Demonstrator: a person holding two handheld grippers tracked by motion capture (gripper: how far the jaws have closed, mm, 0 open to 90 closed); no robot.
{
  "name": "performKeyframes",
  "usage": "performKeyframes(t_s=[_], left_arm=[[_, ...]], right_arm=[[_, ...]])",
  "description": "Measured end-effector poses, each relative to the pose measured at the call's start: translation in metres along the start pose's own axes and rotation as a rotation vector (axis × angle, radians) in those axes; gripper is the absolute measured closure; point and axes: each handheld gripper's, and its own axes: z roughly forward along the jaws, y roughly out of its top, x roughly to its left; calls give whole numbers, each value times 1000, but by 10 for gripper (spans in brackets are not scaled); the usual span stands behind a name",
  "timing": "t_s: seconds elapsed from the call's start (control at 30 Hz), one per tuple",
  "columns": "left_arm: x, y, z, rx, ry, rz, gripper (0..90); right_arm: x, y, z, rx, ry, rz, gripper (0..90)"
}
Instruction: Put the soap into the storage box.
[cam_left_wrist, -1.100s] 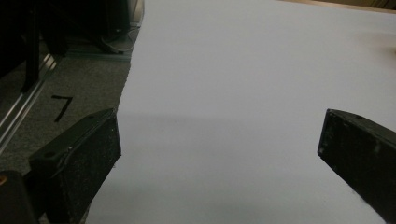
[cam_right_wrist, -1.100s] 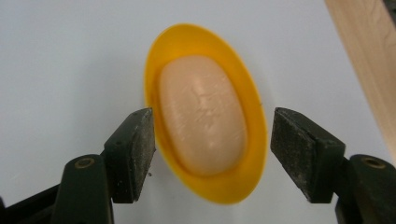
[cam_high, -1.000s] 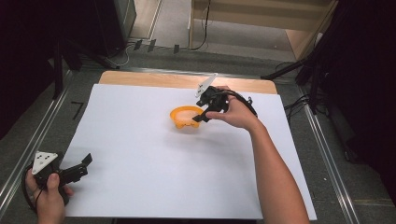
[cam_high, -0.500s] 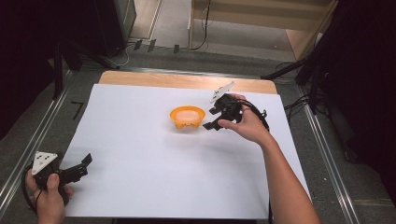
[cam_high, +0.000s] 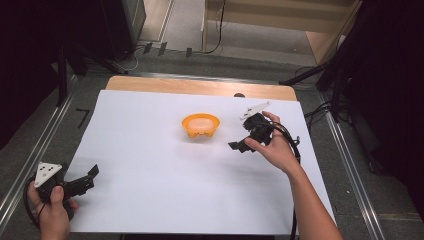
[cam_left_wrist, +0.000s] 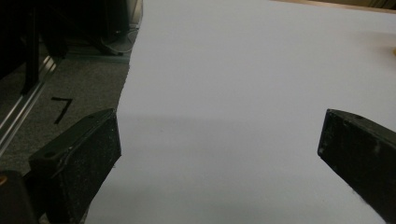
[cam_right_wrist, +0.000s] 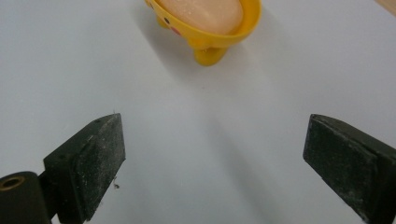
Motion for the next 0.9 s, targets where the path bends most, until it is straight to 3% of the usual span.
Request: performKeyframes(t_s=[0.07, 0.2, 0.37, 0.9], left_arm=[[0, 0, 0, 1, 1, 1, 1], [0, 0, 0, 3, 2, 2, 1], [0, 0, 0, 2, 6, 3, 1], [-1, 0, 1, 4, 7, 3, 1]], right_arm=[[-1, -9, -4, -21, -3, 26, 48], [1, -28, -8, -13, -9, 62, 22], [5, -53, -14, -23, -50, 100, 10], [18, -124, -42, -147, -144, 208, 0]])
